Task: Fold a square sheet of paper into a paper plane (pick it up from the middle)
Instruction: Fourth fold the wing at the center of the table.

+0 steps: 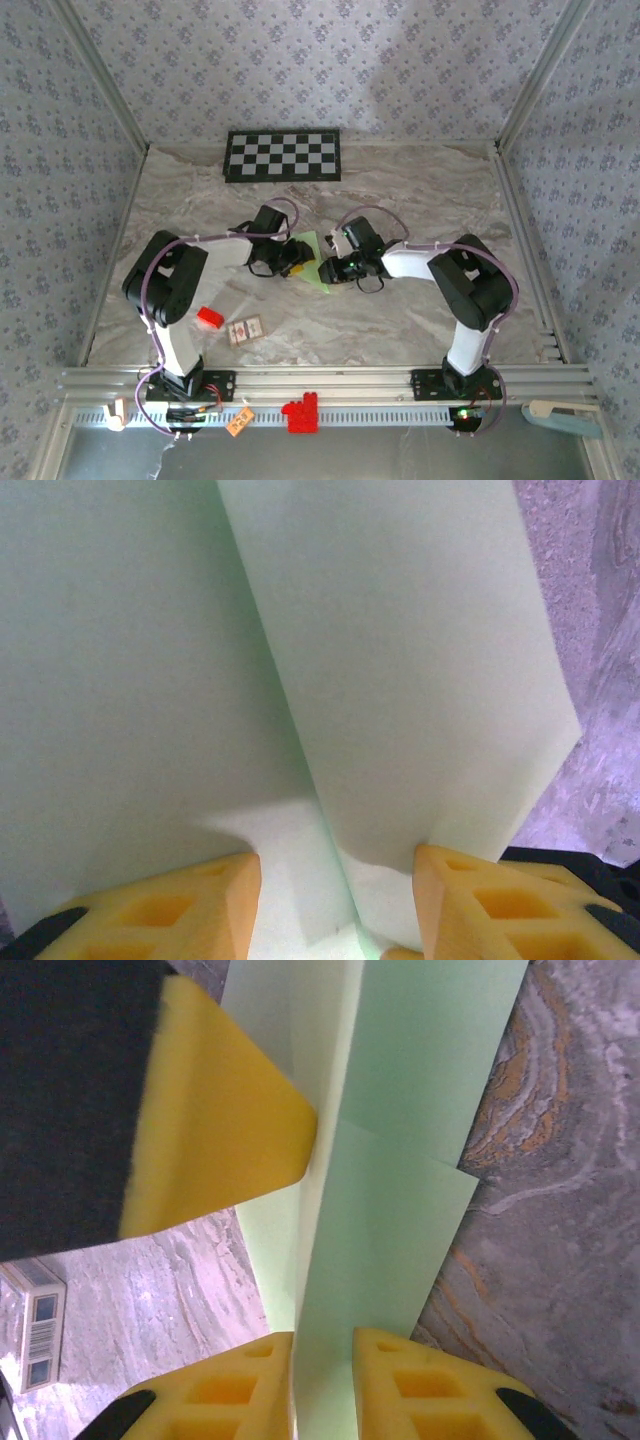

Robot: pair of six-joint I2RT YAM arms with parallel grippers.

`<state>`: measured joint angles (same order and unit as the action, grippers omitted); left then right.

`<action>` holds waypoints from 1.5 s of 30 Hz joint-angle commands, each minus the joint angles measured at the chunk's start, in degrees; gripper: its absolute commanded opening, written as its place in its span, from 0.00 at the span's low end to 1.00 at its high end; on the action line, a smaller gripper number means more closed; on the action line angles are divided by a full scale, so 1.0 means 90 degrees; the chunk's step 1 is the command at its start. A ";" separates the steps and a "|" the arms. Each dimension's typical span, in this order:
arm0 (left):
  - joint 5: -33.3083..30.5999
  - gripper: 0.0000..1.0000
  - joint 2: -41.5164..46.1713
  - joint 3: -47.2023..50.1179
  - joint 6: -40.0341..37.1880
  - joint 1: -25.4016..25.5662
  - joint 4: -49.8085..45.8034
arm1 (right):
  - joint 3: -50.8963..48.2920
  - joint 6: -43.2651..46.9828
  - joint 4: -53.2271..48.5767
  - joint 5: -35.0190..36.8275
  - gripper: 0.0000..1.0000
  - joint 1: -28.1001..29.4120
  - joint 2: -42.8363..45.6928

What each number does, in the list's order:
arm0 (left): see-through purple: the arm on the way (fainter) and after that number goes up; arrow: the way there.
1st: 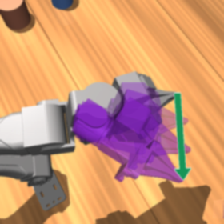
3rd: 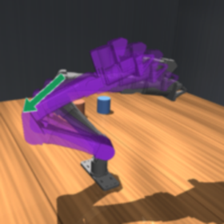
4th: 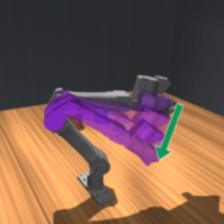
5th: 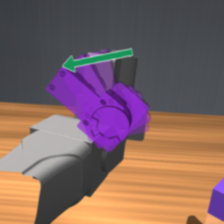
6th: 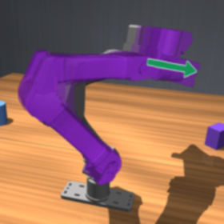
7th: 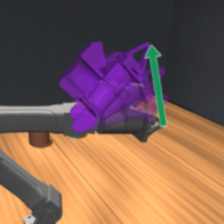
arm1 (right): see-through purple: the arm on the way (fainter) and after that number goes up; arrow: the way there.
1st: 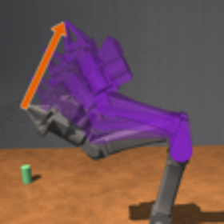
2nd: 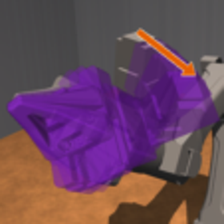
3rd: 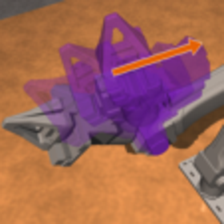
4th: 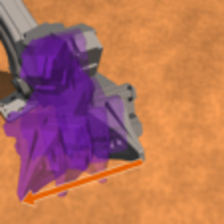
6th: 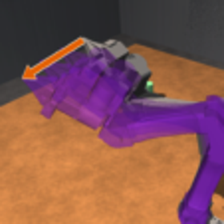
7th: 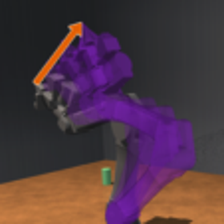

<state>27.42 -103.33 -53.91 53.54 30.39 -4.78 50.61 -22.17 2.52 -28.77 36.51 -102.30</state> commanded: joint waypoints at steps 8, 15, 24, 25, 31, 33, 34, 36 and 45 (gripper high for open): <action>-0.0517 0.45 -0.0384 0.0072 -0.0153 0.0030 -0.0692 | 0.0080 -0.0142 -0.0301 -0.0038 0.23 -0.0014 0.0121; -0.0504 0.46 -0.0403 0.0074 -0.0196 0.0029 -0.0760 | 0.0136 -0.0145 -0.0303 -0.0088 0.21 0.0029 -0.0058; -0.0503 0.47 -0.0442 0.0061 -0.0211 0.0041 -0.0822 | 0.0126 -0.0144 -0.0280 -0.0172 0.14 0.0034 -0.0168; -0.0508 0.47 -0.0442 0.0048 -0.0216 0.0040 -0.0822 | 0.0130 -0.0134 -0.0274 -0.0182 0.13 0.0032 -0.0166; -0.0508 0.47 -0.0374 0.0091 -0.0180 0.0041 -0.0745 | 0.0110 -0.0128 -0.0239 -0.0303 0.10 0.0011 -0.0271; -0.0522 0.47 -0.0310 0.0097 -0.0167 0.0035 -0.0700 | 0.0074 -0.0177 -0.0193 -0.0371 0.10 -0.0015 -0.0317; -0.0537 0.47 -0.0274 0.0099 -0.0167 0.0034 -0.0691 | 0.0061 -0.0194 -0.0157 -0.0413 0.10 -0.0030 -0.0339; -0.0566 0.47 -0.0229 0.0075 -0.0175 0.0035 -0.0699 | 0.0051 -0.0248 -0.0118 -0.0488 0.10 -0.0060 -0.0380; -0.0501 0.47 0.0033 -0.0027 -0.0148 0.0022 -0.0698 | -0.0018 -0.0486 0.0056 -0.0712 0.10 -0.0198 -0.0510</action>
<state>27.09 -103.33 -54.65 52.97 30.50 -6.04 50.63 -25.17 3.14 -34.35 35.11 -105.34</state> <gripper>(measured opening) 0.472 0.097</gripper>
